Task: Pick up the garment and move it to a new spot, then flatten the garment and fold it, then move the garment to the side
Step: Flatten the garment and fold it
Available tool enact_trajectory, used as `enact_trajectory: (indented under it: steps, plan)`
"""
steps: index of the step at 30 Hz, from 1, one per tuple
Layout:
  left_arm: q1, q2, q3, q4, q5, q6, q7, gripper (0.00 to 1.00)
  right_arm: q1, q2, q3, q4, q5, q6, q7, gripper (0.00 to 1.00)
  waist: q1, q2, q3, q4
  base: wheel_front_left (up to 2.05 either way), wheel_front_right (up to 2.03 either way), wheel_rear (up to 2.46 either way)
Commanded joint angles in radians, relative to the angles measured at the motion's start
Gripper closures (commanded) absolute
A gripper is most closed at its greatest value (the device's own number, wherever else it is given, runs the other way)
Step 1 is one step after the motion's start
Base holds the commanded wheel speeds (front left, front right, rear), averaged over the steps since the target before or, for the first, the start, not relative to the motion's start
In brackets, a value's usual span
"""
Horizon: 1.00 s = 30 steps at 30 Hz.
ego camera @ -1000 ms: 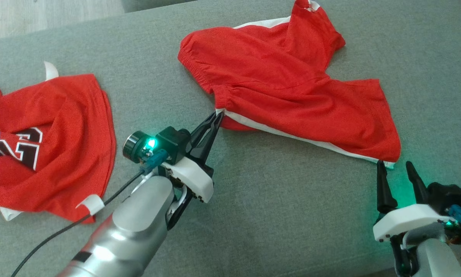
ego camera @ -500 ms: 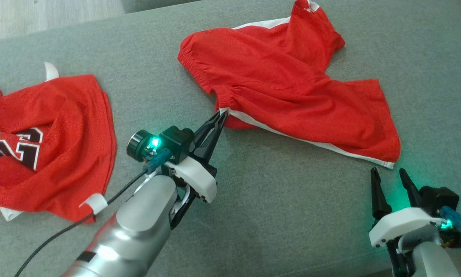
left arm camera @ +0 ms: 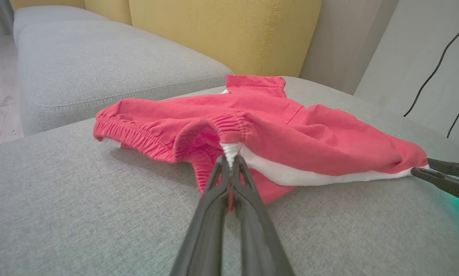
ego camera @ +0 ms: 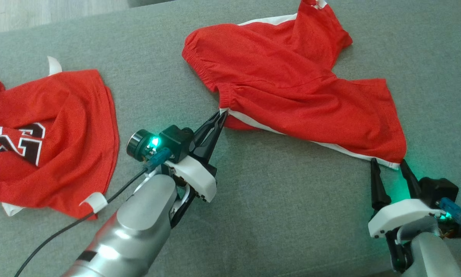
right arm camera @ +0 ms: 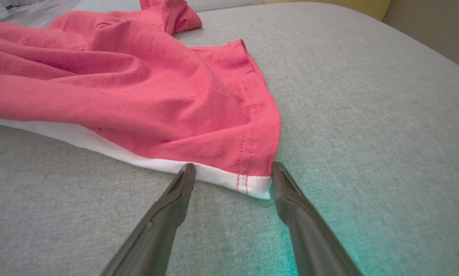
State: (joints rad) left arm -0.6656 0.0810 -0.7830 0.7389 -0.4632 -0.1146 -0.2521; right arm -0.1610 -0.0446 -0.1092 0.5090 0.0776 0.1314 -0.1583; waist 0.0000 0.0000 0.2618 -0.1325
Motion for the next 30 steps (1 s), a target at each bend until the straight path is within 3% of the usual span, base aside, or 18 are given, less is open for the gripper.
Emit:
enact_trajectory:
  steps: [1, 9, 10, 11, 12, 21, 30]
  plan:
    - [-0.029, 0.002, 0.031, -0.019, 0.010, -0.003, -0.010, 1.00, -0.030, -0.006, 0.019, -0.015, -0.009, -0.001, -0.011, 0.00, 0.0000, 0.0000, 0.002, 0.001, 0.00, 0.00, 0.00]
    - [-0.034, -0.001, 0.037, -0.009, 0.015, -0.007, -0.010, 1.00, -0.040, -0.006, 0.030, 0.017, 0.010, -0.001, 0.002, 0.00, 0.0000, 0.0000, 0.005, -0.002, 0.00, 0.00, 0.00]
    - [-0.034, -0.002, 0.037, -0.007, 0.015, -0.008, -0.010, 1.00, -0.041, -0.006, 0.035, 0.023, 0.015, -0.001, 0.007, 0.51, 0.0000, 0.0000, 0.004, -0.002, 0.00, 0.00, 0.00]
    - [-0.035, -0.002, 0.037, -0.005, 0.015, -0.008, -0.010, 1.00, -0.042, -0.006, 0.039, 0.027, 0.017, -0.001, 0.010, 0.91, 0.0000, 0.0000, 0.004, -0.003, 0.00, 0.00, 0.00]
    - [-0.035, -0.002, 0.037, -0.003, 0.015, -0.009, -0.010, 1.00, -0.043, -0.006, 0.041, 0.030, 0.019, -0.001, 0.012, 1.00, 0.0000, 0.0000, 0.003, -0.004, 0.00, 0.00, 0.00]
    - [-0.024, 0.016, 0.056, -0.003, 0.014, -0.011, -0.010, 1.00, -0.054, -0.006, 0.051, -0.006, 0.027, -0.001, 0.004, 1.00, 0.0000, 0.0000, -0.026, -0.011, 0.00, 0.00, 0.00]
    - [-0.057, 0.084, 0.087, -0.030, 0.024, -0.012, -0.010, 1.00, -0.103, -0.035, 0.099, -0.232, 0.042, -0.001, 0.047, 1.00, 0.0000, 0.0000, -0.086, 0.004, 0.00, 0.00, 0.00]
